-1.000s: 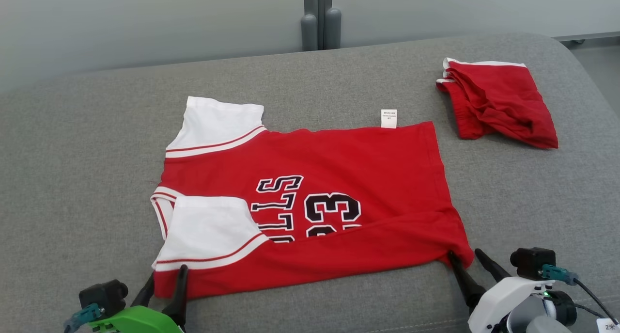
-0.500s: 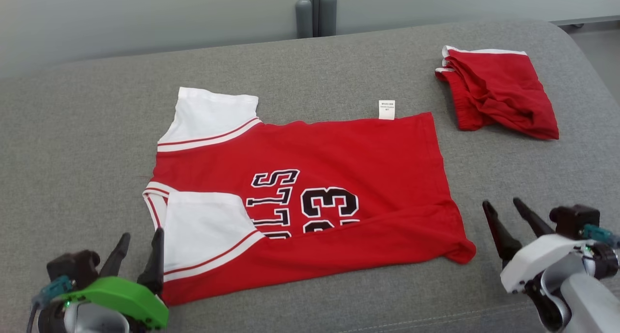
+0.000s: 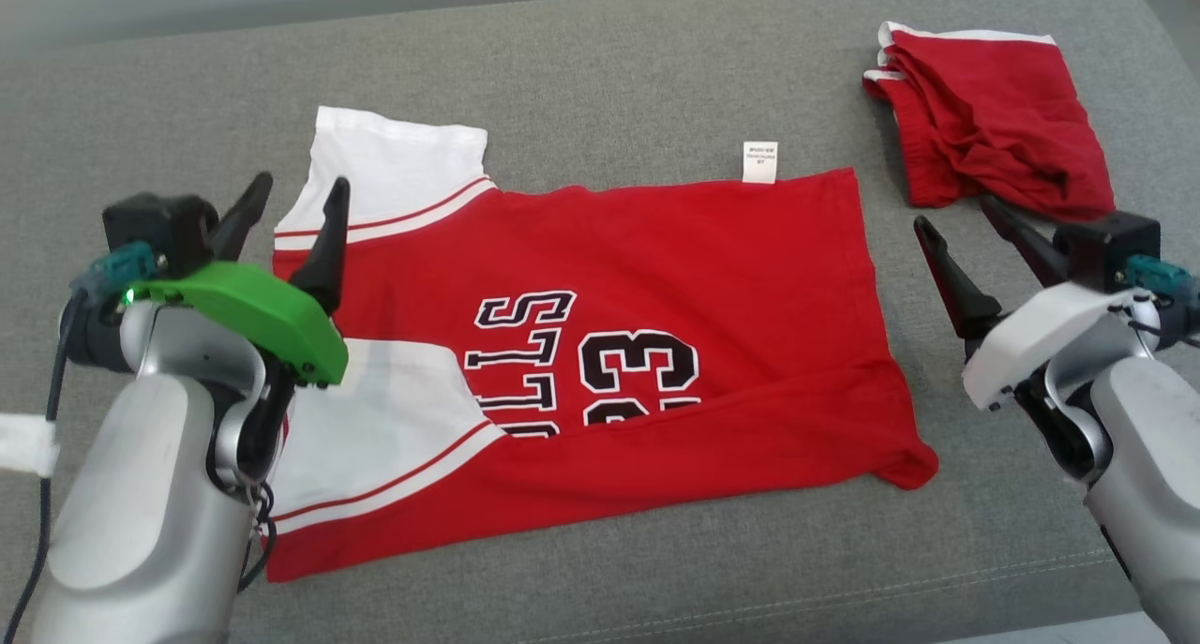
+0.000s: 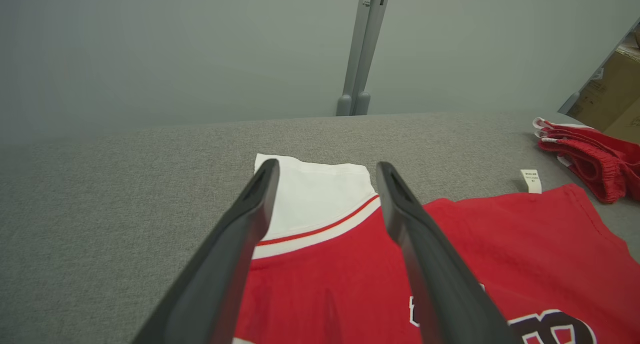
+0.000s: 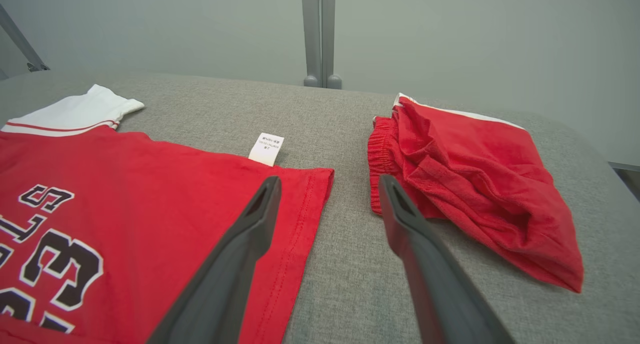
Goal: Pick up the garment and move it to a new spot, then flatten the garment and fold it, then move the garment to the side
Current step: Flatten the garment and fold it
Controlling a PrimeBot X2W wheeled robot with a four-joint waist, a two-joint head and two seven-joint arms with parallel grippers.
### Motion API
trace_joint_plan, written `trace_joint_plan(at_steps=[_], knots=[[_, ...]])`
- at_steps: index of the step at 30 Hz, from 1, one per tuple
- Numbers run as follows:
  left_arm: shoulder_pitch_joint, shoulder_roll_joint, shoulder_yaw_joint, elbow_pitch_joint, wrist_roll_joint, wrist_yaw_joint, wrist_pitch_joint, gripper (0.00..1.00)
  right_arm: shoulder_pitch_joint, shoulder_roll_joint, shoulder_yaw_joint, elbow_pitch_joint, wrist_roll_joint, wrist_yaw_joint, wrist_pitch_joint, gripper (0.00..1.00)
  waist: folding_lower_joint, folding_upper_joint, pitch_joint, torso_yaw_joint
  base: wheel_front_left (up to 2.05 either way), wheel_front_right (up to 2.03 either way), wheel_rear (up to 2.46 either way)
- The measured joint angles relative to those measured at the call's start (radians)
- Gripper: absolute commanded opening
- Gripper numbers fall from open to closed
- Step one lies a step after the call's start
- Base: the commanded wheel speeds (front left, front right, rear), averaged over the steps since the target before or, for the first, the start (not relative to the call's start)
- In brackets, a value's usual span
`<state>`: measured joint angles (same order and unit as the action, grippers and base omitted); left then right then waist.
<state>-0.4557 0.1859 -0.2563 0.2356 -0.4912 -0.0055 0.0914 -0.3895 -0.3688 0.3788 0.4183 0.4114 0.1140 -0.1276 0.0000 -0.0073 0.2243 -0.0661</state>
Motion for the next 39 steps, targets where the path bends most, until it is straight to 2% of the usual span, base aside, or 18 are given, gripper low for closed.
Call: trace_joint_plan(at_steps=[9, 16, 27, 39], knots=[[-0.187, -0.009, 0.0, 0.134, 0.029, 0.05, 0.106, 1.0, -0.201, 0.022, 0.086, -0.048, -0.037, 0.009, 0.103, 1.0, 0.0, 0.0, 0.113, -0.011, 0.0, 0.0, 0.0], [-0.31, 0.02, 0.007, 0.193, 0.067, 0.063, 0.146, 1.0, -0.287, 0.037, 0.133, -0.073, -0.043, 0.009, 0.159, 1.0, 0.0, 0.0, 0.202, -0.04, 0.0, 0.0, 0.0], [-0.399, 0.049, 0.02, 0.306, 0.099, 0.069, 0.139, 1.0, -0.348, 0.052, 0.181, -0.092, -0.044, 0.009, 0.162, 1.0, 0.0001, 0.0, 0.307, -0.093, 0.0, 0.0, 0.0], [-0.475, 0.096, 0.039, 0.416, 0.128, 0.082, 0.119, 1.0, -0.389, 0.056, 0.255, -0.126, -0.041, 0.01, 0.145, 1.0, 0.0001, 0.0, 0.341, -0.149, 0.0, 0.0, 0.0]])
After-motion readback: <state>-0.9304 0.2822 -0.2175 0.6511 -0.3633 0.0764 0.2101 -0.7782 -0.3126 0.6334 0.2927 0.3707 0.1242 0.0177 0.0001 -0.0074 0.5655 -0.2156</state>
